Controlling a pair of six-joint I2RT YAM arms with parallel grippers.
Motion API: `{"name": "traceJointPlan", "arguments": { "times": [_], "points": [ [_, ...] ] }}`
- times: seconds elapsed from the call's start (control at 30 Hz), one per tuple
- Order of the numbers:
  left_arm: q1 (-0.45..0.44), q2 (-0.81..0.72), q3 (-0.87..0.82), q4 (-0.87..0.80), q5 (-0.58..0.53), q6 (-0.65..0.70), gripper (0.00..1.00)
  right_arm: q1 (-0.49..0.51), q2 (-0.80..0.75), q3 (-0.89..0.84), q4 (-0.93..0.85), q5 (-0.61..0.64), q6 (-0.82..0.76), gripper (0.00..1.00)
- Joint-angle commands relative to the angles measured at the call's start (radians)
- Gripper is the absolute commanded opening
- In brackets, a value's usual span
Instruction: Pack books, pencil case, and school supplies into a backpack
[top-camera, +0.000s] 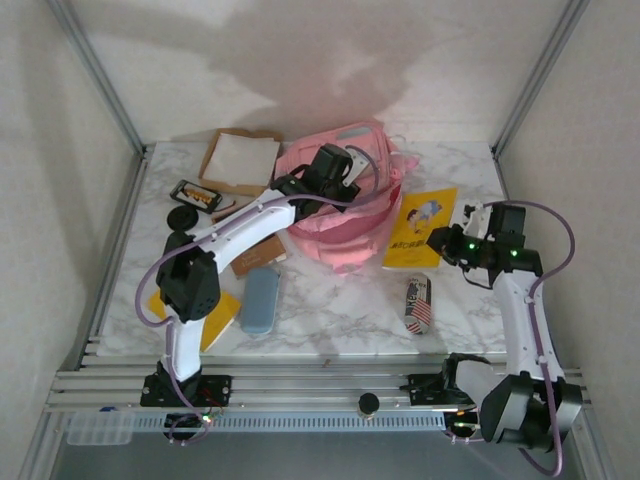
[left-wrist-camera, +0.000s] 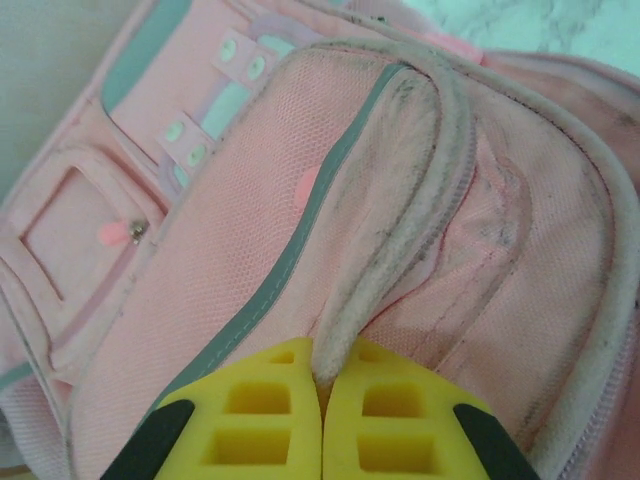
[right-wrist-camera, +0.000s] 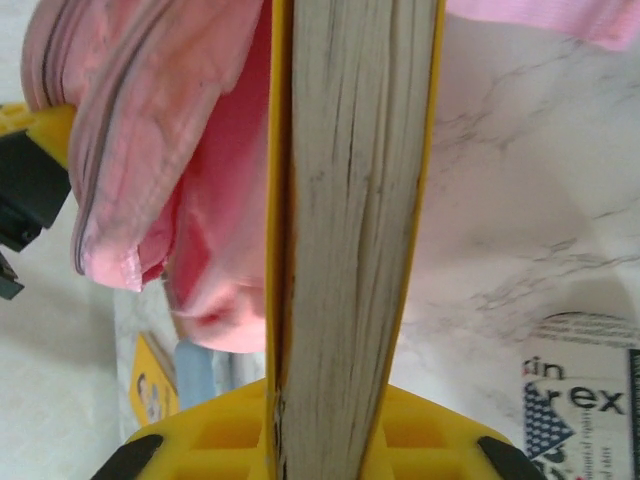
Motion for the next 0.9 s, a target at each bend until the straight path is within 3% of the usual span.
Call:
{"name": "traceJointPlan", "arguments": {
  "times": [0.0,0.13,0.37,0.47,0.7,0.87],
  "points": [
    [-0.030,-0.070,0.020,0.034,-0.124,-0.066,0.00,0.013,-0.049,0.054,0.013,-0.090,0.018,0.00],
    [-0.036,-0.060,0.117,-0.001,-0.187,-0.101,0.00,0.024,-0.072,0.001,0.033,-0.172,0.048,0.00],
    [-0.045,-0.074,0.186,-0.036,-0.083,-0.123,0.00,0.124,-0.101,-0.126,0.154,-0.109,0.147,0.00],
    [-0.059,-0.096,0.152,-0.041,-0.063,-0.091,0.00,0.179,-0.078,-0.187,0.328,-0.128,0.238,0.00],
    [-0.065,-0.137,0.070,-0.022,-0.005,-0.096,0.00,0.352,0.135,-0.185,0.716,-0.077,0.368,0.00],
    [-0.062,-0.150,0.049,0.000,0.018,-0.145,0.00,0.409,0.310,-0.205,0.956,0.085,0.378,0.00]
  ]
}}
